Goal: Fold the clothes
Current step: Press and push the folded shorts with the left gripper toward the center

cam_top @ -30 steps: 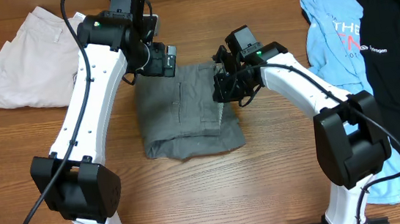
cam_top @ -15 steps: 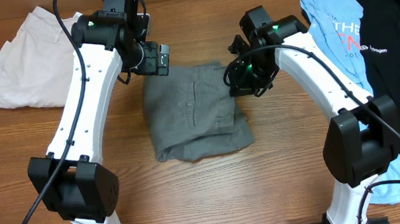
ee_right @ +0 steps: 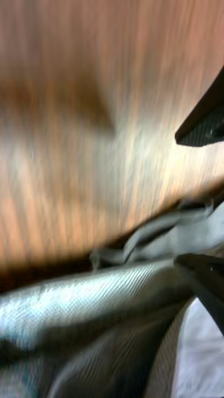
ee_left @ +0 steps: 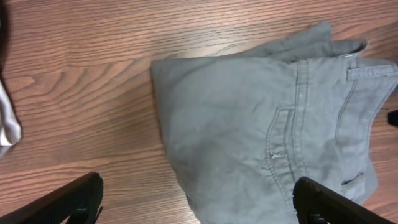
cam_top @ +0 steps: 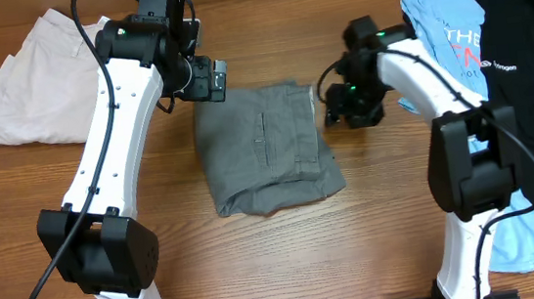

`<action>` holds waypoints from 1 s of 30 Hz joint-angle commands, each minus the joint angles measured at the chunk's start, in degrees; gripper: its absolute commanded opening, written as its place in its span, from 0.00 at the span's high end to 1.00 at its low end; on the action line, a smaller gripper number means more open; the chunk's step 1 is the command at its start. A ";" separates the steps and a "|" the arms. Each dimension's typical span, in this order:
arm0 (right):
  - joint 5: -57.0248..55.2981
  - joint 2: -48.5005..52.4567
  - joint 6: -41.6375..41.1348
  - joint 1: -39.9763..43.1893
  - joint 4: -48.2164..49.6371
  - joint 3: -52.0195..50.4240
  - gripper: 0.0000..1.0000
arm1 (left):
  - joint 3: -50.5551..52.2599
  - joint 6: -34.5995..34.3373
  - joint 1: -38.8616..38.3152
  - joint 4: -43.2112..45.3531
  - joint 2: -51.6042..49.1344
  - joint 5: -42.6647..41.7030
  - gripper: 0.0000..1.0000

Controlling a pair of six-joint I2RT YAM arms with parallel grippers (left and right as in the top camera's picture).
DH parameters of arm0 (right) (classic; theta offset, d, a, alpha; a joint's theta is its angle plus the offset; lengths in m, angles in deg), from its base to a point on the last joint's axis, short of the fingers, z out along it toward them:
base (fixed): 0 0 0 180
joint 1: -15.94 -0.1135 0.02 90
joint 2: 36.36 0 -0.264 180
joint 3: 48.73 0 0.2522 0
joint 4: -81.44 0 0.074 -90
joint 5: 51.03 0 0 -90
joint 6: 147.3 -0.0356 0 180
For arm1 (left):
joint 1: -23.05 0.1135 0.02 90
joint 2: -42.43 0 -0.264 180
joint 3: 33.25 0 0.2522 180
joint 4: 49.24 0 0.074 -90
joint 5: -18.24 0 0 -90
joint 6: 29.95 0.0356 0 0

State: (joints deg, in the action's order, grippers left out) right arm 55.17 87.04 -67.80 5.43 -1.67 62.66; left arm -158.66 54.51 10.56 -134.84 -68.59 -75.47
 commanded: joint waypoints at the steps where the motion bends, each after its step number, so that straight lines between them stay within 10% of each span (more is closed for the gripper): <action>1: 0.37 -0.85 0.00 1.90 -3.87 5.81 0.38 | -0.96 0.83 0.09 -0.72 0.44 -4.83 0.00; 14: 0.31 -1.07 -1.79 2.23 -5.84 12.87 0.22 | 5.84 4.33 -3.39 -9.75 -9.29 -12.39 0.12; 16: -0.39 -1.07 -1.79 2.23 -5.75 12.87 0.21 | 8.07 4.33 -4.28 -9.33 -11.80 -12.44 0.34; 18: -1.22 -1.07 -1.79 2.23 -5.46 12.87 0.20 | 9.40 4.26 -4.79 -9.11 -14.64 -12.52 0.80; 20: -1.22 -1.07 -1.79 2.23 -5.07 12.87 0.20 | 9.99 4.24 -4.81 -8.90 -17.59 -12.52 0.96; 24: -1.20 -1.07 -1.79 2.23 -4.22 12.87 0.20 | 10.01 4.28 -4.79 -7.54 -22.29 -10.60 0.96; 30: -1.20 -1.07 -1.81 2.23 -4.22 12.87 0.19 | 10.03 2.73 -3.52 0.37 -24.55 13.70 0.92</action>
State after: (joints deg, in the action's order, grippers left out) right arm 54.54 87.01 -69.31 7.90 -5.99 74.29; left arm -149.27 57.72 5.60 -139.64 -90.65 -81.17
